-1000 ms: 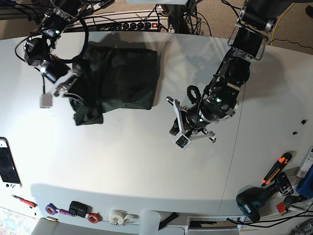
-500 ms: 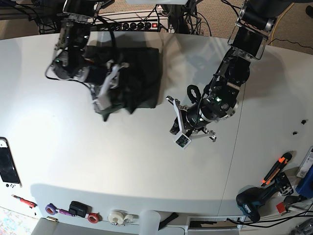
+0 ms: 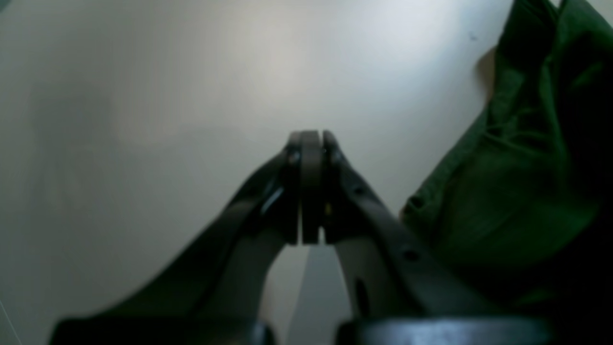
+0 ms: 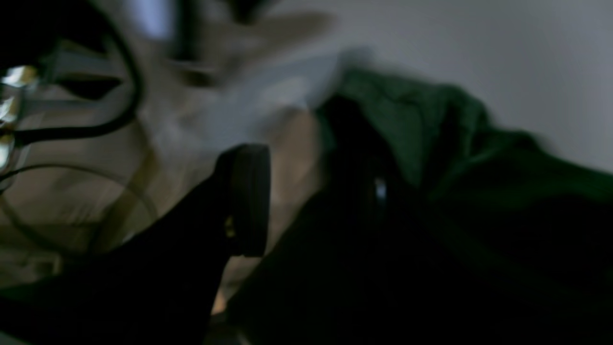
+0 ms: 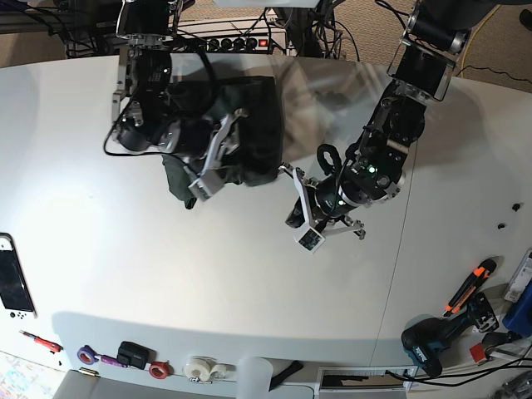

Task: Layout the t-shirt on the table in an organized manner, then fold the t-shirt properly

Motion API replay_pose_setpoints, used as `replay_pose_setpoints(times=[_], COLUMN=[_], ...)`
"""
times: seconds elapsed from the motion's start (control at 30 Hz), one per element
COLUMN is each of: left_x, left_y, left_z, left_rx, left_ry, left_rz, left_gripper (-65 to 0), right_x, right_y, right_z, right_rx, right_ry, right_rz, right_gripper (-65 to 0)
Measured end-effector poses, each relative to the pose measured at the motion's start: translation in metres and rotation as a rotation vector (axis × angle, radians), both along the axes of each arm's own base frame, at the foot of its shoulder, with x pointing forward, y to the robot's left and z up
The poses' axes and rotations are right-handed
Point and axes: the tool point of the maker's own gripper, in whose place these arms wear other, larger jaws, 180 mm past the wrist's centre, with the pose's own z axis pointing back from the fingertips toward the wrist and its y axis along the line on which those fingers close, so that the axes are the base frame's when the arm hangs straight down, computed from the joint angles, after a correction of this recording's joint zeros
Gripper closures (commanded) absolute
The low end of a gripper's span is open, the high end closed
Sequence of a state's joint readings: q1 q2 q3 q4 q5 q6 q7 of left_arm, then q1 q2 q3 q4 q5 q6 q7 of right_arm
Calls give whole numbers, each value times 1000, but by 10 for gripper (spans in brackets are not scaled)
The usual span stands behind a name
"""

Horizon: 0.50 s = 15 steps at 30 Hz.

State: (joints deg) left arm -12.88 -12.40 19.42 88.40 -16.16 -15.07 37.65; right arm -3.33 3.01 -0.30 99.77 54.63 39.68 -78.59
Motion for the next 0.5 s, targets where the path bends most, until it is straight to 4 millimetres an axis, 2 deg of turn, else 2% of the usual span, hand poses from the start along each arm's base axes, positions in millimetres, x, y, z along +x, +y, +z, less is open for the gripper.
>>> replay_pose_setpoints(times=[0.13,0.23,0.37,0.5], left_x=[0,0,-2,-2], left_y=[0,0,-2,-1], left_z=[0,0,0,0], left_rx=[0,0,2,4], left_ry=[0,0,-1,-1], left_rz=[0,0,-19,-18], left_gripper=[-27,-27,-27,-27], right_x=[-21,-30,-27,-2], right_y=[33,47,43,17], right_z=[14,20,24,59], right_rx=[112,153,143,133], right_ry=[28,32,12,-138], right_rz=[123,171,160,44], right_gripper=[-265,-264,-264,-264])
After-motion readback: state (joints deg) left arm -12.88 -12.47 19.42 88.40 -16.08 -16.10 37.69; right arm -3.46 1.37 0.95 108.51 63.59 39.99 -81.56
